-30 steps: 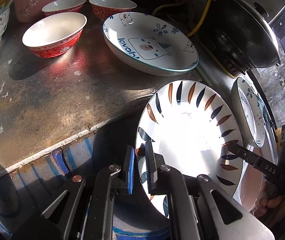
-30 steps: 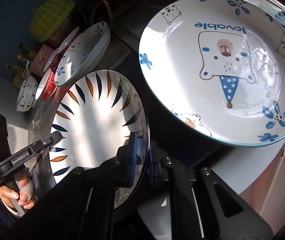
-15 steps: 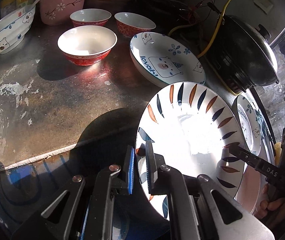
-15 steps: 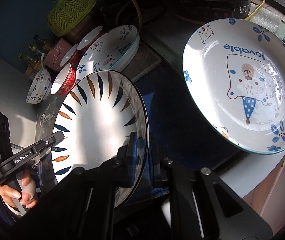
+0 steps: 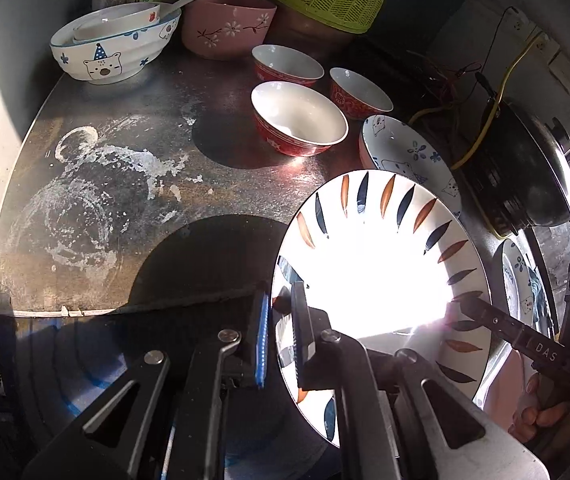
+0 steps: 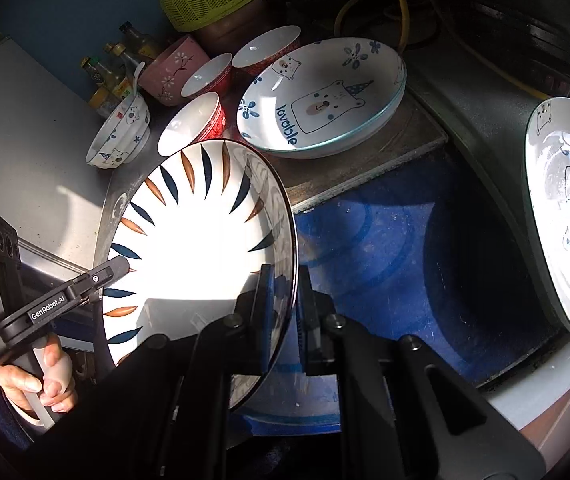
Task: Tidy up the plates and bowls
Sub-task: 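Lift the spiked plate with both grippers and carry it onto the steel counter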
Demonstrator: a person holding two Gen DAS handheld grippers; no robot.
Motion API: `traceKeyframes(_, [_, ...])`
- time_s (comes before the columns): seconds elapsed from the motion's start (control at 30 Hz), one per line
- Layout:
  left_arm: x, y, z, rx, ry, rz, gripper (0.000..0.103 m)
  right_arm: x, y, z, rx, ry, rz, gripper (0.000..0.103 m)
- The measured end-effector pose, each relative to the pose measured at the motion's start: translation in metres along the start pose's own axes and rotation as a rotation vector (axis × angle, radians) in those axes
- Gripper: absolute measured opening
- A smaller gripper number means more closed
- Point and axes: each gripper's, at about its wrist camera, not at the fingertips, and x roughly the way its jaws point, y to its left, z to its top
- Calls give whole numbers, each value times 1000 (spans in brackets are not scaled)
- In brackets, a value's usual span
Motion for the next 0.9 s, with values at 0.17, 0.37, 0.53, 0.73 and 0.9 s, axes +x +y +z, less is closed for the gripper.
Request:
traceKeyframes(0.17, [-16,33,-2,-65,-30,40,8,18,32,4,-64,33,30,11])
traceKeyframes(0.37, [-34,78,-10,-158,-62,95,8,46,75,12,-148,81,68,11])
traceKeyframes(0.53, [-46,117,-16,-232,-82,136,8,72,111,16,-219,118,100,11])
traceKeyframes(0.73, [-59,158,-18,-303,-113,185,8,102,151,18,-287,156,135,11])
traceKeyframes(0.9, [-63,187,-21,-358,-131,230,8,129,179,21,-325,192,164,11])
